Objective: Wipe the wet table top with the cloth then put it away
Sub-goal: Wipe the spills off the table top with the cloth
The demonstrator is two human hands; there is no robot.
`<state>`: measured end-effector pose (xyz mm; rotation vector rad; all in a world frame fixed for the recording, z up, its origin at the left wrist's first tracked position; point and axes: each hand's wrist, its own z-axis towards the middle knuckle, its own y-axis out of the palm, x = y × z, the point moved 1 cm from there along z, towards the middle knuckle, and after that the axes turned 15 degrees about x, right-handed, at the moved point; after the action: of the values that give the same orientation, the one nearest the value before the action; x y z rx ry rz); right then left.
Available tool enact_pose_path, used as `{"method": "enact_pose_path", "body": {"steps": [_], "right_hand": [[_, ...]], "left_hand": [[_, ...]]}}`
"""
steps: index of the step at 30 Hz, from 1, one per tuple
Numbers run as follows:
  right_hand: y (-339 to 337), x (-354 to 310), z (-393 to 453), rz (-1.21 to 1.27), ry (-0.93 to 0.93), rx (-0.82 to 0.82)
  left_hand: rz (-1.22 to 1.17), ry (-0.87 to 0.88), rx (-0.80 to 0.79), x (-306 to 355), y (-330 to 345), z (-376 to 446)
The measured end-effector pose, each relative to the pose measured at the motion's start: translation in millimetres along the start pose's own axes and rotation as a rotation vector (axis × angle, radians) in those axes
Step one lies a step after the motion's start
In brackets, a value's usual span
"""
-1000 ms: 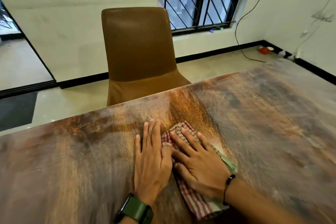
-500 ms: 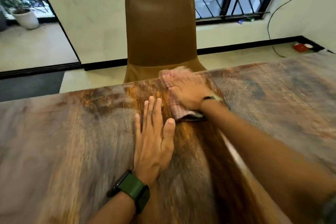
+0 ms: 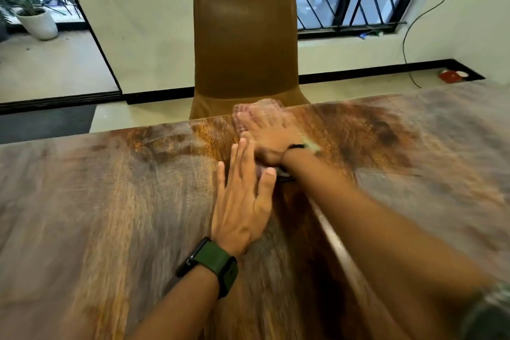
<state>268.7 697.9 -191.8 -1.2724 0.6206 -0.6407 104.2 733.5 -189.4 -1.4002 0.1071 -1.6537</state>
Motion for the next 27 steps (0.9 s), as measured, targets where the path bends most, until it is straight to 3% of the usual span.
{"method": "enact_pose_path", "body": {"steps": [3, 5, 10, 12, 18, 24, 27], "right_hand": [[-2, -49, -6, 0.035, -0.174, -0.09], [-8, -28, -16, 0.063, -0.143, -0.055], [-23, 109, -49, -0.001, 0.344, 0.037], [-31, 133, -78, -0.005, 0.482, 0.021], [-52, 55, -199, 0.029, 0.428, 0.005], [-83, -22, -397, -0.06, 0.318, -0.037], [-95, -30, -432, -0.048, 0.324, -0.066]], "left_hand": [[-0.01, -0.044, 0.04, -3, -2, 3], [-0.004, -0.035, 0.025, -3, -2, 2], [0.092, 0.027, -0.031, 1, -1, 0], [0.139, 0.08, -0.072, 2, 0, 0], [0.358, 0.375, -0.16, 12, 4, -8], [0.082, 0.296, -0.42, 89, 31, -90], [-0.011, 0.2, -0.411, 107, 42, -115]]}}
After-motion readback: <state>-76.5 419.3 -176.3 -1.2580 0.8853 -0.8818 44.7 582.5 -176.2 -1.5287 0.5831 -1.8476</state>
